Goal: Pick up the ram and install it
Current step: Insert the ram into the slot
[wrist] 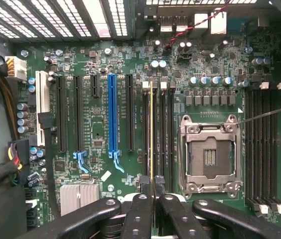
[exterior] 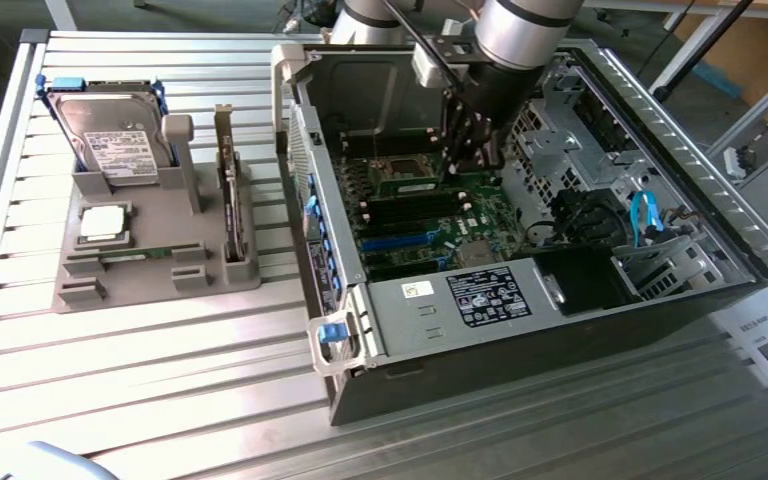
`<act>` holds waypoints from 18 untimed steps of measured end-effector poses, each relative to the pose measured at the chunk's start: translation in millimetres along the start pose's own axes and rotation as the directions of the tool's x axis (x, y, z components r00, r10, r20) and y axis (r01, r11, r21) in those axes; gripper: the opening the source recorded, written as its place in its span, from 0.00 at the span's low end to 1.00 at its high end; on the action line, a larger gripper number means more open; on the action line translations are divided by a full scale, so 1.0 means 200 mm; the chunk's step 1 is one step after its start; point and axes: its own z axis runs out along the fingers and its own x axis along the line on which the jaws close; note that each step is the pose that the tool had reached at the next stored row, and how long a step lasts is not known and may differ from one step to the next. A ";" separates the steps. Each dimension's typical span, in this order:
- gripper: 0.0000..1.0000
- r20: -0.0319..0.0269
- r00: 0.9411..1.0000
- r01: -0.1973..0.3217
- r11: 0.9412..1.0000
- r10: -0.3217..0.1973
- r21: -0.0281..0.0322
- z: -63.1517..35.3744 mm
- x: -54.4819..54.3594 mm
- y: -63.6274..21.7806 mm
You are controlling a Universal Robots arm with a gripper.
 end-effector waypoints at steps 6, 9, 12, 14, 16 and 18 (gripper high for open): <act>0.12 0.000 1.000 0.000 1.000 0.000 0.001 0.035 0.00 -0.001; 0.12 0.000 1.000 0.000 1.000 0.000 0.001 0.051 0.00 -0.002; 0.12 0.000 1.000 0.000 1.000 0.000 0.001 0.067 0.00 -0.002; 0.12 0.000 1.000 0.000 1.000 0.000 0.001 0.078 0.00 -0.003; 0.12 0.000 1.000 0.000 1.000 0.000 0.002 0.088 0.00 -0.003; 0.12 0.000 1.000 0.000 1.000 0.000 0.002 0.097 0.00 -0.003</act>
